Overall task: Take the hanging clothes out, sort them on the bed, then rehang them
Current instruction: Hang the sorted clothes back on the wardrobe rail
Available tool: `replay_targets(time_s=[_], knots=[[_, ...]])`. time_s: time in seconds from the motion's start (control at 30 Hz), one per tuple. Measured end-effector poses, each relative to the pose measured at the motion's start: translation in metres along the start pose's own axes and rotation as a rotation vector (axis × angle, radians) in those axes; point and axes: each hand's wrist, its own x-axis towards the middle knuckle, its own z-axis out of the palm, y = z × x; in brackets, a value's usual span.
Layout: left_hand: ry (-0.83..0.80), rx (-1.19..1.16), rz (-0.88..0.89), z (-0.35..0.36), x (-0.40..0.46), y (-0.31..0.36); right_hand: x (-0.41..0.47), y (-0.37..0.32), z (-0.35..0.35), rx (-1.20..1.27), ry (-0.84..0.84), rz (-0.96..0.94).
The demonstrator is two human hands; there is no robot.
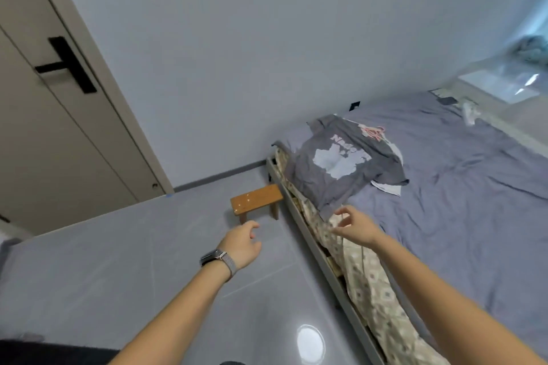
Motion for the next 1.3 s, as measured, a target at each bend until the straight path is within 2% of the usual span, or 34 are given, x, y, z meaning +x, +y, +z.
replay_targets(time_s=[0.2, 0.4, 0.6, 0.87, 1.03, 1.17, 1.3], knots=[[-0.04, 0.024, 0.154, 0.019, 0.115, 0.069, 0.061, 0.053, -0.06, 0.345, 0.174, 0.206], [-0.06, 0.076, 0.213, 0.01, 0.259, 0.109, 0.157, 0.09, -0.108, 0.526, 0.274, 0.41], [-0.094, 0.008, 0.239, 0.002, 0.374, 0.163, 0.239, 0.105, -0.136, 0.654, 0.385, 0.573], [-0.116, -0.018, 0.233, 0.014, 0.46, 0.22, 0.324, 0.117, -0.187, 0.395, 0.377, 0.513], [-0.089, -0.029, 0.206, 0.028, 0.52, 0.25, 0.391, 0.141, -0.226, 0.214, 0.256, 0.487], [-0.016, -0.047, 0.202, 0.063, 0.57, 0.271, 0.451, 0.185, -0.248, 0.1, 0.167, 0.49], [-0.023, -0.045, 0.163, 0.116, 0.623, 0.295, 0.52, 0.248, -0.26, 0.085, 0.068, 0.498]])
